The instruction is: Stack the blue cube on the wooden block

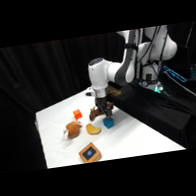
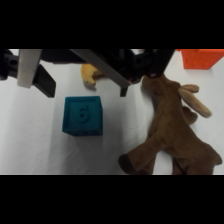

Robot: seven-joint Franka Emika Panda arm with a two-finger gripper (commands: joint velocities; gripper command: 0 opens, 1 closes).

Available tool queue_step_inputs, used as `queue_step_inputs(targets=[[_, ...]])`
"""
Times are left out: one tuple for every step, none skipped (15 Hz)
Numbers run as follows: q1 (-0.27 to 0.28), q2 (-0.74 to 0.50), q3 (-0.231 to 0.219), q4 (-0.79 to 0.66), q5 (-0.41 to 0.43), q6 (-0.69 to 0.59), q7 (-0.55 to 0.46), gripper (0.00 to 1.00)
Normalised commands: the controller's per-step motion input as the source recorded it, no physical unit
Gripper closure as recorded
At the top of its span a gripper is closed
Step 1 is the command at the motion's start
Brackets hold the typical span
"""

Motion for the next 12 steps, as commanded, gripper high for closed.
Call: queue_step_inputs(targets=[[0.032, 0.11, 0.036, -0.06, 0.061, 0.29, 0.07, 0.0], [0.039, 0.11, 0.035, -0.06, 0.057, 0.3, 0.07, 0.0], [0.058, 0.14, 0.016, -0.05, 0.026, 0.33, 0.1, 0.0], [0.054, 0.15, 0.02, -0.04, 0.043, 0.31, 0.1, 0.0], [0.061, 0.16, 0.014, -0.03, 0.042, 0.31, 0.11, 0.0], [0.068, 0.15, 0.012, -0.03, 0.047, 0.3, 0.12, 0.0], [0.08, 0.13, 0.002, -0.05, 0.043, 0.3, 0.13, 0.0], [0.088, 0.12, -0.004, -0.06, 0.044, 0.3, 0.13, 0.0], [0.066, 0.11, 0.023, -0.06, 0.083, 0.29, 0.1, 0.0], [0.07, 0.11, 0.015, -0.07, 0.084, 0.29, 0.1, 0.0], [0.065, 0.1, 0.019, -0.07, 0.098, 0.28, 0.09, 0.0], [0.067, 0.09, 0.019, -0.07, 0.107, 0.28, 0.09, 0.0]])
